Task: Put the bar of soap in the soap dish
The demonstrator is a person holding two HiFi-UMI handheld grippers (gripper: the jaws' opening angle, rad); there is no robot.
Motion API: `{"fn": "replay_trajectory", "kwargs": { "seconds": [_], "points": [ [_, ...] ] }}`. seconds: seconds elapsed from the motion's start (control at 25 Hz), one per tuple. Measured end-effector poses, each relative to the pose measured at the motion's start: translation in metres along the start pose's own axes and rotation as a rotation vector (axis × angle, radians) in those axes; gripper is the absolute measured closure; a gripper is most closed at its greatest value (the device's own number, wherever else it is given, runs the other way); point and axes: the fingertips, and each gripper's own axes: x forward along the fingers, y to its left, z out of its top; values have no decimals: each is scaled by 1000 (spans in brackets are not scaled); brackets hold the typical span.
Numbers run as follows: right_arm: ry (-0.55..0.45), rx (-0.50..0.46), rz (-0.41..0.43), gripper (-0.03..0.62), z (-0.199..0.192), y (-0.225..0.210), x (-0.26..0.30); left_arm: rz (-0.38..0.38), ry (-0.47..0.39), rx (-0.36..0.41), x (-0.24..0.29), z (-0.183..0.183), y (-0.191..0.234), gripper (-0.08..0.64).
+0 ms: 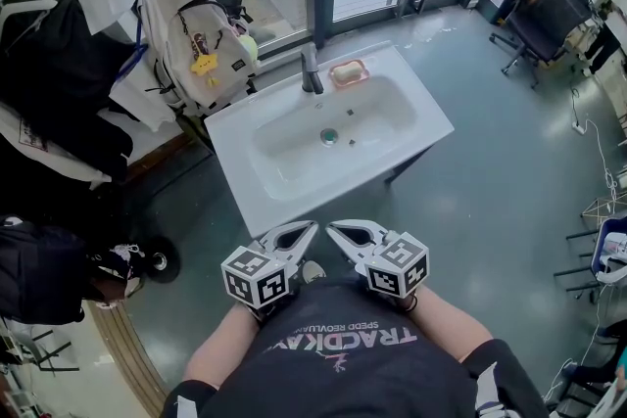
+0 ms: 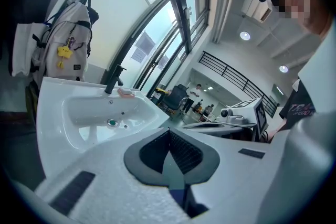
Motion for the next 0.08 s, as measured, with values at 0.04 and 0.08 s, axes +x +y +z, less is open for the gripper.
{"fn": "replay_trajectory", "kwargs": {
  "seconds": [0.04, 0.08],
  "points": [
    [0, 0, 0, 581, 0, 0, 0, 0, 0, -1, 0, 0, 0, 549],
    [0, 1, 1, 581, 0, 0, 0, 1, -1, -2, 0, 0, 0, 549]
  ]
}}
